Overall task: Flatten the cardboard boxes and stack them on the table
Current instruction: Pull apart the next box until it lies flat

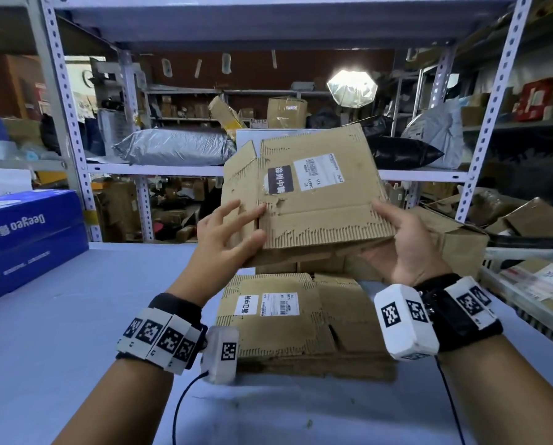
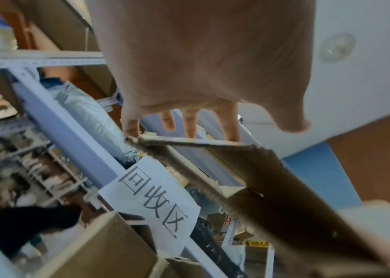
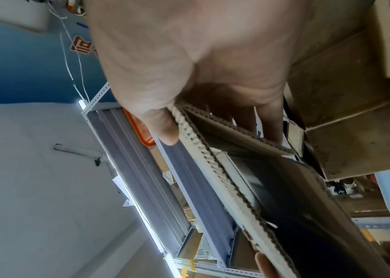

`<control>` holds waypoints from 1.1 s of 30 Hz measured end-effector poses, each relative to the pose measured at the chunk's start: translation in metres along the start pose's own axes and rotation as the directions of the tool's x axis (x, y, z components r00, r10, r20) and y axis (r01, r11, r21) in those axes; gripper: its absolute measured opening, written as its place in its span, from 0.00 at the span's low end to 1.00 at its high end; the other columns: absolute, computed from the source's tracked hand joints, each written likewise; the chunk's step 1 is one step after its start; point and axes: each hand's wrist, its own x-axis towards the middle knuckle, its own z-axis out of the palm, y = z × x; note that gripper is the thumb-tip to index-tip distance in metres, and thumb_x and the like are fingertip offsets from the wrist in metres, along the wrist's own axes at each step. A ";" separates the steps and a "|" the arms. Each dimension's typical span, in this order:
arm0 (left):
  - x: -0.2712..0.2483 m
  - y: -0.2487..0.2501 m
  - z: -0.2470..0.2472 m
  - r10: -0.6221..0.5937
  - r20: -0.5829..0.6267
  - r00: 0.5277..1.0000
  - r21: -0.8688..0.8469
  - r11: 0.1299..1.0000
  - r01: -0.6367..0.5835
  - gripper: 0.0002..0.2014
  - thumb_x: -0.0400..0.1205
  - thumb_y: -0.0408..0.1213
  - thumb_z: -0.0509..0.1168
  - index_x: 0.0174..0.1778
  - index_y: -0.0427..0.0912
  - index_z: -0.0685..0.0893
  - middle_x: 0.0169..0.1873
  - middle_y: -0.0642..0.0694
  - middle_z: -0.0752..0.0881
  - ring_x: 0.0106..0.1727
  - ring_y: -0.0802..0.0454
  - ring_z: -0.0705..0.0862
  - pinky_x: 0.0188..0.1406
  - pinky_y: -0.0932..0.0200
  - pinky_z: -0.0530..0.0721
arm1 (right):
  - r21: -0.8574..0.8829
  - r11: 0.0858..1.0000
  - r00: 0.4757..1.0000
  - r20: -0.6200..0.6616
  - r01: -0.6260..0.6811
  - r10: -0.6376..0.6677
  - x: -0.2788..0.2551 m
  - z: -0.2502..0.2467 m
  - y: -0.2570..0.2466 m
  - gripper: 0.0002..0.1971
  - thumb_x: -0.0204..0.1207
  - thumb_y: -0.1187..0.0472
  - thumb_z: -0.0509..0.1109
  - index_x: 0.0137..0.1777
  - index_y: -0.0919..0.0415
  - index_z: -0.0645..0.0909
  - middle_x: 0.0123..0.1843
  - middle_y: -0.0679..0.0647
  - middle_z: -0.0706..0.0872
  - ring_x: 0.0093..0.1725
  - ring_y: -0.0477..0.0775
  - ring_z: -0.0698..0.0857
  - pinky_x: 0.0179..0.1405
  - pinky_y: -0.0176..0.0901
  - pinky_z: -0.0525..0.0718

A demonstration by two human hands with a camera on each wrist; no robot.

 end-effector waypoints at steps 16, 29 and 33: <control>0.005 0.005 -0.018 -0.296 -0.044 0.954 -0.708 0.683 0.179 0.10 0.91 0.37 0.62 0.63 0.43 0.86 0.56 0.41 0.93 0.50 0.47 0.93 0.43 0.48 0.93 | -0.765 0.641 0.934 -0.191 0.051 -0.302 0.015 -0.014 0.029 0.47 0.69 0.50 0.83 0.83 0.46 0.59 0.71 0.47 0.73 0.66 0.46 0.76 0.66 0.47 0.77; -0.001 -0.063 -0.035 -0.678 0.431 0.595 -0.088 0.624 0.776 0.20 0.90 0.54 0.60 0.58 0.40 0.88 0.45 0.41 0.94 0.40 0.47 0.92 0.35 0.56 0.86 | -0.805 0.481 0.935 -0.260 -0.347 0.240 -0.002 -0.061 0.049 0.21 0.71 0.52 0.82 0.56 0.63 0.81 0.52 0.54 0.90 0.49 0.51 0.90 0.41 0.41 0.87; -0.010 -0.083 -0.025 -0.733 0.489 0.474 0.271 0.644 0.716 0.28 0.89 0.59 0.60 0.57 0.34 0.89 0.35 0.43 0.86 0.28 0.51 0.79 0.26 0.62 0.73 | -0.884 0.234 0.884 -0.311 -0.404 0.349 -0.009 -0.070 0.055 0.21 0.70 0.45 0.82 0.49 0.59 0.80 0.44 0.50 0.88 0.38 0.43 0.86 0.20 0.27 0.76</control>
